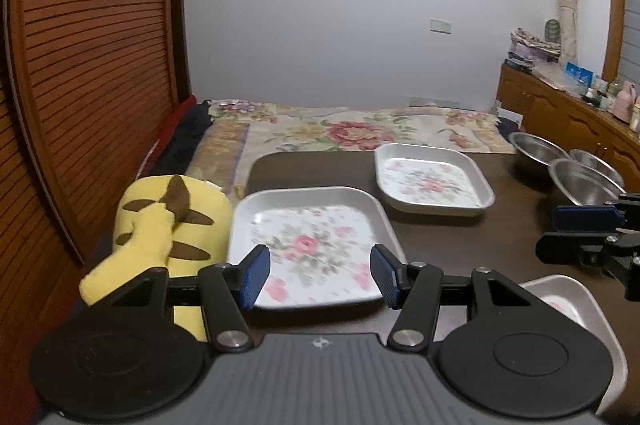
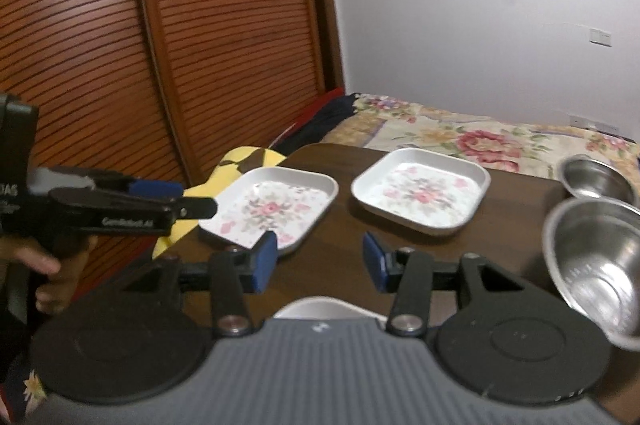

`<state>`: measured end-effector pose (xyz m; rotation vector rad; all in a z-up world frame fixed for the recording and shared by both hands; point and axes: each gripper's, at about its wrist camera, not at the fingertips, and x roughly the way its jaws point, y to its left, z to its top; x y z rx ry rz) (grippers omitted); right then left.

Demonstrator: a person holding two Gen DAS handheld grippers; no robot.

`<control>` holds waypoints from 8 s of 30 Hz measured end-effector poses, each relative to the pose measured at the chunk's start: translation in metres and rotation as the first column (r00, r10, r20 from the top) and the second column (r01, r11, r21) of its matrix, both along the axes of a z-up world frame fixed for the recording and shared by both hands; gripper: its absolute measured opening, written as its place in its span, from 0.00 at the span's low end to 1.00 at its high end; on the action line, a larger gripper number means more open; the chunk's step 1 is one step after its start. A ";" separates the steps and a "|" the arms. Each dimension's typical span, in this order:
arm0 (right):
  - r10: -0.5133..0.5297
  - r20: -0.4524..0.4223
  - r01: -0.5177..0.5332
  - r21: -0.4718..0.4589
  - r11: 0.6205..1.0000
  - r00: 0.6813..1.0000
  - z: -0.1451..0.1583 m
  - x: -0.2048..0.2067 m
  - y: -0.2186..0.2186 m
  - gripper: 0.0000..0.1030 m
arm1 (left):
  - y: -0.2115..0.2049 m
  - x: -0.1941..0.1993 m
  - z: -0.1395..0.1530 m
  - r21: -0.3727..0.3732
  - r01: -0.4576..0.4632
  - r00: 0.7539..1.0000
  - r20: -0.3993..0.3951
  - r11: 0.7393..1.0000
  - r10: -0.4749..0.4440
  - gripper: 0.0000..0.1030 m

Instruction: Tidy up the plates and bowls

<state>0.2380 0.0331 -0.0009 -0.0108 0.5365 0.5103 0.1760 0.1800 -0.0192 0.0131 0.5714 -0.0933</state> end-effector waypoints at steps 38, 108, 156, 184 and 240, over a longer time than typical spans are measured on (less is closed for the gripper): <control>0.042 -0.215 -0.062 -0.090 0.994 0.976 -0.047 0.111 0.076 0.42 | 0.079 0.087 -0.057 -0.104 0.009 0.995 -0.094 0.995 -0.019 0.37; 0.022 -0.120 -0.025 -0.018 1.000 0.992 0.009 0.049 0.006 0.20 | -0.007 -0.001 0.024 0.012 0.079 0.997 0.005 0.997 -0.079 0.18; -0.104 -0.100 0.108 0.029 0.994 0.989 -0.011 -0.045 -0.094 0.20 | -0.103 -0.070 0.005 0.017 0.224 0.974 -0.026 0.975 -0.223 0.18; -0.126 -0.145 0.135 0.055 0.989 0.981 -0.049 -0.056 -0.089 0.20 | -0.102 -0.075 -0.027 0.020 0.206 0.975 -0.086 0.978 -0.204 0.18; -0.086 -0.017 0.086 -0.012 0.996 0.996 -0.006 -0.035 -0.093 0.20 | -0.095 -0.035 0.001 0.053 0.193 0.981 -0.038 0.980 -0.191 0.18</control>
